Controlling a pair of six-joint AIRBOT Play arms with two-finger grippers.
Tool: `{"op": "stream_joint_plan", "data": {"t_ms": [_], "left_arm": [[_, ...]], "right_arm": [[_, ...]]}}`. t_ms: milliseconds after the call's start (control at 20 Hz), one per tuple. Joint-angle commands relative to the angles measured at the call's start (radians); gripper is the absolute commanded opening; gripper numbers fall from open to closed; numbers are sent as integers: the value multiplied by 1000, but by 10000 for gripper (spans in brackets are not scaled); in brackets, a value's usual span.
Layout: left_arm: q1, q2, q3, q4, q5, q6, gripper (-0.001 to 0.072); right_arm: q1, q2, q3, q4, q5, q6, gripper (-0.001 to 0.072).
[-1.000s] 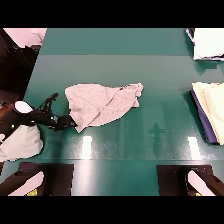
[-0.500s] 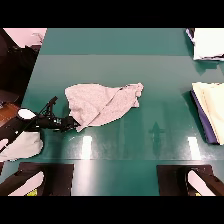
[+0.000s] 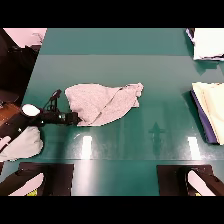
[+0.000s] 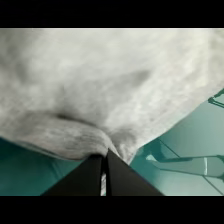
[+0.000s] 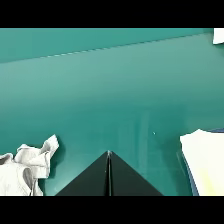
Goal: Fold the shirts.
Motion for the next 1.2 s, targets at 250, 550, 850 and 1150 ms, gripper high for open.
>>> {"op": "stream_joint_plan", "data": {"t_ms": [250, 550, 850, 1150], "left_arm": [[88, 36, 648, 203, -355, 1, 21], [93, 34, 818, 257, -335, 1, 21], [93, 29, 816, 257, -348, -3, 21], [93, 29, 816, 257, -347, -7, 21]], "right_arm": [[178, -199, 0, 1, 60, 0, 302], [371, -549, 1, 5, -138, 0, 466], [407, -793, 1, 240, -182, -79, 467], [412, -890, 1, 450, -179, -133, 433]]}}
